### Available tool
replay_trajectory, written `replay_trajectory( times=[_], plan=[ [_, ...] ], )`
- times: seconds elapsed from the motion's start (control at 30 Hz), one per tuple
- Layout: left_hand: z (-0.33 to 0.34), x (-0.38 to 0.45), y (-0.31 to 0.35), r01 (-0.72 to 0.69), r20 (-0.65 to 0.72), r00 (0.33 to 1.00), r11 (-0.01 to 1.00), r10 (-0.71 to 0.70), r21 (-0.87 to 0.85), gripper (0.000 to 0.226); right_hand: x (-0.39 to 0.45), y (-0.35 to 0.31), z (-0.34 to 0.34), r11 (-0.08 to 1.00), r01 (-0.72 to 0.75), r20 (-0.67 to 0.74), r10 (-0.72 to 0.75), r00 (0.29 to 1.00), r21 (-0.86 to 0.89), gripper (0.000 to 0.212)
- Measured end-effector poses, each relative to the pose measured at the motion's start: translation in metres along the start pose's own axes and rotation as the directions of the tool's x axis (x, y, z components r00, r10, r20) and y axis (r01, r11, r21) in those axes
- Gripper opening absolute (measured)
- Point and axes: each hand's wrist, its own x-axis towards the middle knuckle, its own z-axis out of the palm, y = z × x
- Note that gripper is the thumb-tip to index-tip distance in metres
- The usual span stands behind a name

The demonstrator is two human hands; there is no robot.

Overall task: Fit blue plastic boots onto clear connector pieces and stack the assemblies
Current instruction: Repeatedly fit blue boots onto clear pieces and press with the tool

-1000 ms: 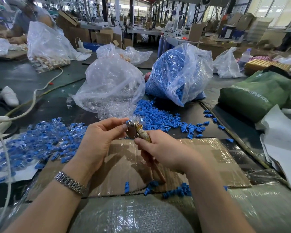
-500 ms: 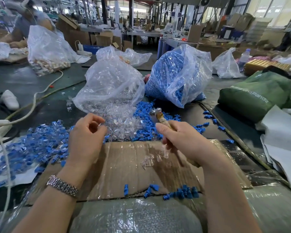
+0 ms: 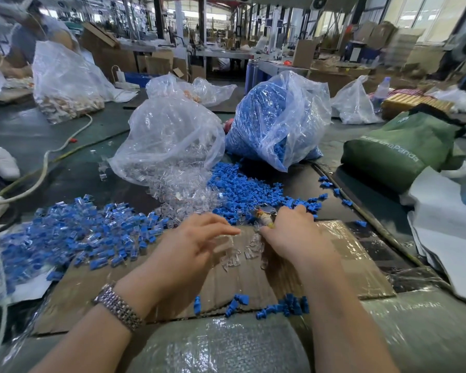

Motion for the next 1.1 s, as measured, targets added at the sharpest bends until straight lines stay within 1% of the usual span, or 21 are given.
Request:
replay_trajectory(
  times=[0.07, 0.13, 0.2, 0.27, 0.37, 0.43, 0.5, 0.57, 0.63, 0.73, 0.87, 0.97, 1.03, 1.1],
  plan=[
    [0.005, 0.001, 0.000, -0.058, 0.059, 0.997, 0.991, 0.051, 0.122, 0.047, 0.000, 0.001, 0.000, 1.000, -0.025, 0.001, 0.025, 1.000, -0.002, 0.052],
    [0.008, 0.002, -0.001, -0.100, 0.080, 0.993, 0.979, 0.087, 0.177, 0.042, 0.001, 0.003, 0.000, 0.999, -0.041, -0.009, 0.040, 0.999, -0.013, 0.051],
    [0.009, 0.002, -0.003, -0.103, 0.065, 0.994, 0.979, 0.092, 0.175, 0.033, 0.002, 0.003, 0.000, 0.998, -0.041, -0.016, 0.040, 0.999, -0.046, 0.054],
    [0.009, 0.003, -0.005, -0.087, 0.044, 0.996, 0.986, 0.082, 0.139, 0.027, 0.002, 0.004, 0.001, 0.996, -0.035, -0.020, 0.034, 0.999, -0.077, 0.060],
    [0.006, 0.003, -0.009, -0.066, 0.046, 0.997, 0.993, 0.061, 0.101, 0.024, 0.004, 0.002, 0.002, 0.999, -0.026, -0.083, 0.023, 0.996, -0.039, 0.066],
    [0.004, 0.002, -0.009, -0.051, 0.063, 0.997, 0.994, 0.045, 0.095, 0.026, 0.006, -0.005, 0.002, 0.998, 0.051, -0.161, -0.056, 0.985, -0.034, 0.063],
    [0.004, 0.003, -0.008, -0.041, 0.068, 0.997, 0.993, 0.034, 0.111, 0.033, 0.008, -0.015, 0.003, 0.980, 0.190, -0.221, -0.199, 0.955, -0.061, 0.049],
    [0.005, 0.003, -0.006, -0.039, 0.068, 0.997, 0.991, 0.031, 0.127, 0.037, 0.009, -0.026, 0.005, 0.948, 0.298, -0.247, -0.316, 0.916, -0.109, 0.036],
    [0.005, 0.003, -0.005, -0.055, 0.070, 0.996, 0.991, 0.046, 0.124, 0.036, 0.011, -0.034, 0.009, 0.912, 0.372, -0.231, -0.405, 0.885, -0.175, 0.028],
    [0.003, 0.002, -0.003, -0.075, 0.053, 0.996, 0.988, 0.068, 0.137, 0.026, 0.009, -0.043, 0.015, 0.872, 0.458, -0.136, -0.481, 0.866, -0.170, 0.028],
    [0.001, 0.002, -0.004, -0.047, 0.010, 0.999, 0.995, 0.046, 0.092, 0.021, 0.008, -0.048, 0.019, 0.840, 0.510, -0.133, -0.536, 0.834, -0.186, 0.021],
    [0.001, 0.000, -0.004, -0.021, -0.005, 1.000, 0.998, 0.022, 0.054, 0.015, 0.009, -0.048, 0.018, 0.854, 0.501, -0.132, -0.518, 0.845, -0.142, 0.018],
    [0.000, 0.000, -0.002, 0.009, -0.041, 0.999, 0.999, -0.010, -0.033, 0.010, 0.010, -0.048, 0.019, 0.860, 0.495, -0.132, -0.509, 0.851, -0.124, 0.018],
    [-0.003, -0.001, -0.002, 0.067, -0.059, 0.995, 0.982, -0.078, -0.178, 0.010, 0.010, -0.048, 0.019, 0.873, 0.474, -0.149, -0.486, 0.861, -0.112, 0.017]
  ],
)
